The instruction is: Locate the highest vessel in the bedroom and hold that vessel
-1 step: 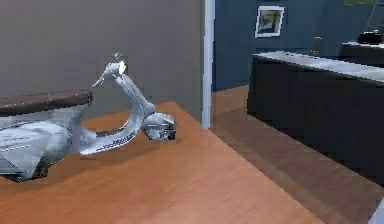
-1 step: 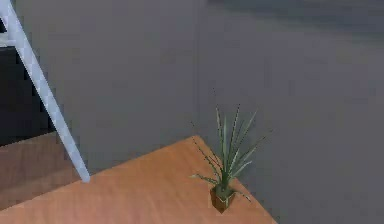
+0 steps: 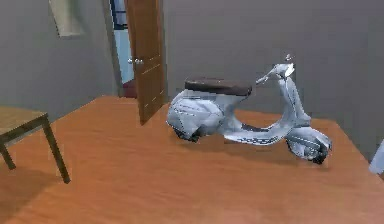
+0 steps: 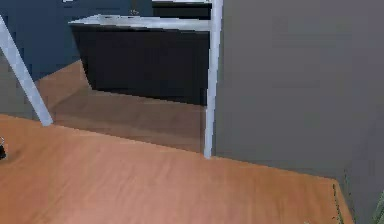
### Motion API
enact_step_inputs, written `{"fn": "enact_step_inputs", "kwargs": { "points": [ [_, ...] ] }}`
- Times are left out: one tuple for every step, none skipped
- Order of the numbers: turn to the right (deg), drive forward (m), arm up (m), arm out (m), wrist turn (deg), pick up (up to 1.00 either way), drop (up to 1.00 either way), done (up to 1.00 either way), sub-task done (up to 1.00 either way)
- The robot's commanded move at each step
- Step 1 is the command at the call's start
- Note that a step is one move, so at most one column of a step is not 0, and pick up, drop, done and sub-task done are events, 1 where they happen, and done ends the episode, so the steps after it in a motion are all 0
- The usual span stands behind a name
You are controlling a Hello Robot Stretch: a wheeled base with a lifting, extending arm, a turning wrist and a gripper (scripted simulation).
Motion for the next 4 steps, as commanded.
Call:
{"fn": "enact_step_inputs", "kwargs": {
  "points": [
    [-27.0,0.00,0.00,0.00,0.0,0.00,0.00,0.00,0.00],
    [0.0,1.00,0.00,0.00,0.0,0.00,0.00,0.00,0.00],
    [0.0,1.00,0.00,0.00,0.0,0.00,0.00,0.00,0.00],
    [-3.0,0.00,0.00,0.00,0.0,0.00,0.00,0.00,0.00]
  ]
}}
